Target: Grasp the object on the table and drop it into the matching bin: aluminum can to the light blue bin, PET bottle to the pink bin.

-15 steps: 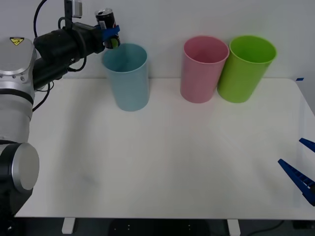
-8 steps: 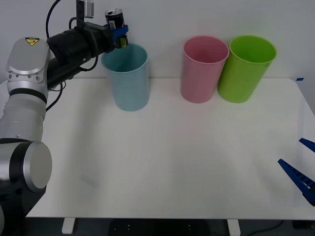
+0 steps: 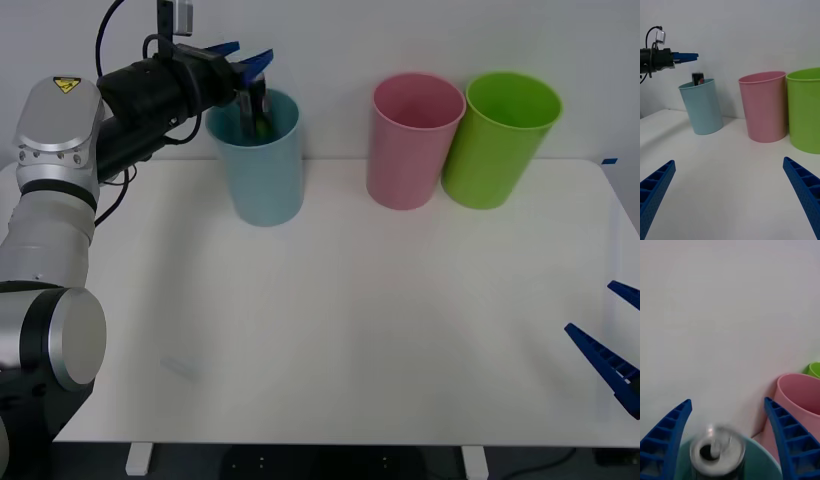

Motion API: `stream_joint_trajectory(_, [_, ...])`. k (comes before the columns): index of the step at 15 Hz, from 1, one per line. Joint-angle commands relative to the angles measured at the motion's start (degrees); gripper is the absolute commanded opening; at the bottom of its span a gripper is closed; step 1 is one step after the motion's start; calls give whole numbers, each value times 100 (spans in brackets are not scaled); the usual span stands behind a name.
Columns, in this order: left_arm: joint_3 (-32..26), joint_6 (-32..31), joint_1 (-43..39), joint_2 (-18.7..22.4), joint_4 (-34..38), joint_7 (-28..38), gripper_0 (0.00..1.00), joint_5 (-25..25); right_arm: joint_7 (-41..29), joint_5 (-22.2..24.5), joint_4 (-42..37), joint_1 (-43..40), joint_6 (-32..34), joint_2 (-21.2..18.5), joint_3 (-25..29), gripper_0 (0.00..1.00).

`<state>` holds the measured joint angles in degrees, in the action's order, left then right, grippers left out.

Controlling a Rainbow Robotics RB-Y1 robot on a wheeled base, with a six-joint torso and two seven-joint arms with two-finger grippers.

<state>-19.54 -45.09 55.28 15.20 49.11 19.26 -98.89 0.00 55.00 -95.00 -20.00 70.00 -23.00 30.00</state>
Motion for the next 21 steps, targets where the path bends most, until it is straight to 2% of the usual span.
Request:
stream_joint_trajectory(1, [-15,-27,-26,10,2,-1,100,90,0,0,0,0,0,0,0,100])
stream_joint_trajectory(5, [-6,-185,-122,98,2,-36,100,441,0,0,0,0,0,0,0,100])
stream_joint_trajectory(11, [73,-774,-614,598,116,-264,100,1478,0,0,0,0,0,0,0,100])
stream_joint_trajectory(17, [170,-1020,-1616,1038,925,-467,100,2383,0,0,0,0,0,0,0,100])
stream_joint_trajectory(21, [-85,-1600,-2425,1416,1452,-607,100,2735,0,0,0,0,0,0,0,100])
